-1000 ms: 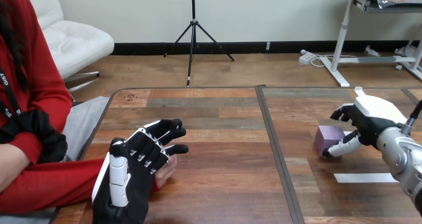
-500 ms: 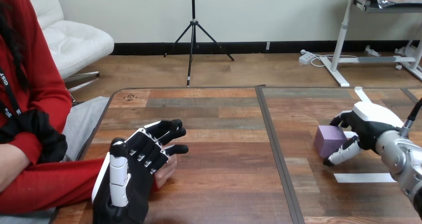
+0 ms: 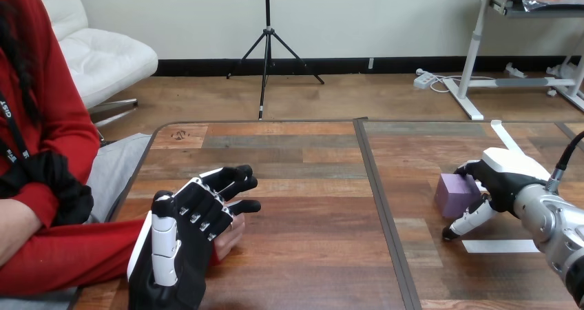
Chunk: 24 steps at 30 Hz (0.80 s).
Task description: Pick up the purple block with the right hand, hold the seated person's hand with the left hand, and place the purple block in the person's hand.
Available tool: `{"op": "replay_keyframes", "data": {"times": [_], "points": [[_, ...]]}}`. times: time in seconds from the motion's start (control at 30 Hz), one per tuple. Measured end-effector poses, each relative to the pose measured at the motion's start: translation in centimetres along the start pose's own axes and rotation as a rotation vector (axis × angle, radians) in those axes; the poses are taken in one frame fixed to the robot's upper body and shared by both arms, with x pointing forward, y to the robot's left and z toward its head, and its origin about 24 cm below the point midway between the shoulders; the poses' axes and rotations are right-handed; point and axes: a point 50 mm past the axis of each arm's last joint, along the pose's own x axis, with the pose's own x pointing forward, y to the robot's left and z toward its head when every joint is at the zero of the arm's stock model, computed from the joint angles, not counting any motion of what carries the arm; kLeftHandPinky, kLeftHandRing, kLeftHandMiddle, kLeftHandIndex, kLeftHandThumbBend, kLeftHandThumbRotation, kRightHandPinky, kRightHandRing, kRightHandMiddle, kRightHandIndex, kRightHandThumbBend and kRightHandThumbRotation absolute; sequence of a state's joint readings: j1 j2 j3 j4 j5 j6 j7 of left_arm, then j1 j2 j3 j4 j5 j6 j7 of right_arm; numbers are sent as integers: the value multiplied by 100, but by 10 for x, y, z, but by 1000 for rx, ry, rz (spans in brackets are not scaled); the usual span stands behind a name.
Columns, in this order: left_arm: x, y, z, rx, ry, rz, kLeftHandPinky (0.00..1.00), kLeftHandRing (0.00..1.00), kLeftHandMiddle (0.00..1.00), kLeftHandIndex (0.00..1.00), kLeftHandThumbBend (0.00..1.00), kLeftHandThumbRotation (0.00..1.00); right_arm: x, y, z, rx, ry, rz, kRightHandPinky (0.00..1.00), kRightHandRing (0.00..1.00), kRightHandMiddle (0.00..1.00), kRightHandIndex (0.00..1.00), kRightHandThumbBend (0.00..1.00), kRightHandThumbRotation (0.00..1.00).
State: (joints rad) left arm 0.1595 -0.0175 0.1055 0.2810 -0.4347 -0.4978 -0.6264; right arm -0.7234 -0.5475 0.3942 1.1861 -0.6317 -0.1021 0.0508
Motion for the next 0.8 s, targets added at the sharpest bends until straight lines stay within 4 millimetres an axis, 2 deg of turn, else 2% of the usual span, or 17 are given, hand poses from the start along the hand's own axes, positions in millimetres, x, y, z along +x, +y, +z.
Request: {"op": "replay_keyframes", "data": {"times": [0.43, 0.8], "points": [[0, 0, 0, 0, 0, 0, 66, 76, 75, 62, 76, 94, 0, 1, 0, -9, 1, 7, 73, 86, 89, 85, 97, 18], [0, 0, 0, 1, -1, 2, 66, 77, 75, 62, 76, 94, 0, 2, 1, -24, -4, 8, 71, 84, 86, 81, 83, 13]]}}
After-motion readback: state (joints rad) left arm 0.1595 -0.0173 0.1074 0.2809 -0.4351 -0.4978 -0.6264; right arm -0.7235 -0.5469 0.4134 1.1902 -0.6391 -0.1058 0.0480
